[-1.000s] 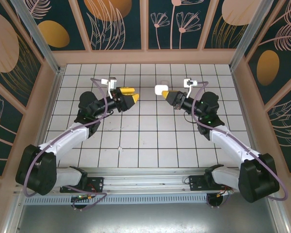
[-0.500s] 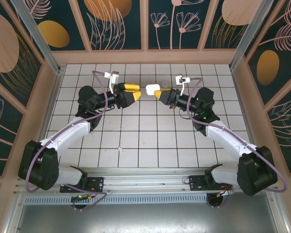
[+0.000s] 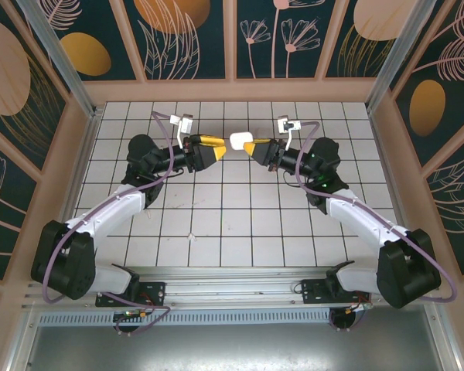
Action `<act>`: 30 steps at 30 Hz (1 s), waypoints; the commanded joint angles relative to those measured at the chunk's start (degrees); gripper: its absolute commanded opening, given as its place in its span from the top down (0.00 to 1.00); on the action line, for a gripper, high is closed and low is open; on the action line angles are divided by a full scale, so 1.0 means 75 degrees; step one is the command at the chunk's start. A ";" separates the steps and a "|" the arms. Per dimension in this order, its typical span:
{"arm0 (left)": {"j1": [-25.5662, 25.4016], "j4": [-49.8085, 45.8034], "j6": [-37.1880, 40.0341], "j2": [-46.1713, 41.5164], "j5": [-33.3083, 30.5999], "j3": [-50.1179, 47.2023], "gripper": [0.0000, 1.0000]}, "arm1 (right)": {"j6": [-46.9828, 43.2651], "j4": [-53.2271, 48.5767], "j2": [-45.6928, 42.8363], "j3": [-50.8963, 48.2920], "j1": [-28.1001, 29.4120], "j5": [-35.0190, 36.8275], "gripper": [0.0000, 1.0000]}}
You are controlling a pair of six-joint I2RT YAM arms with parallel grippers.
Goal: Insert the wireless bluetooth earbuds into the charging case
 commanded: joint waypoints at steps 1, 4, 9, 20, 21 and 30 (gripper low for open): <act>0.0023 0.0195 -0.0145 0.0037 0.0244 0.0260 0.41 | -0.0098 0.0570 0.0017 0.0239 0.0090 -0.0213 0.90; 0.0023 0.0323 -0.0218 0.0058 0.0301 0.0254 0.46 | -0.0088 0.0600 0.0017 0.0236 0.0098 -0.0227 0.90; 0.0024 0.0469 -0.0356 0.0072 0.0340 0.0250 0.51 | -0.0095 0.0610 0.0011 0.0245 0.0106 -0.0239 0.90; 0.0022 0.1121 -0.0998 0.0398 0.0365 0.0246 0.41 | -0.0139 0.0697 0.0156 0.0411 0.0320 -0.0286 0.90; 0.0011 0.1242 -0.1067 0.0409 0.0362 0.0239 0.41 | -0.0139 0.0724 0.0203 0.0443 0.0357 -0.0271 0.90; 0.0011 0.2570 -0.1983 0.0540 0.0338 0.0090 0.45 | 0.0029 0.1113 0.0666 0.0714 0.0618 -0.0222 0.90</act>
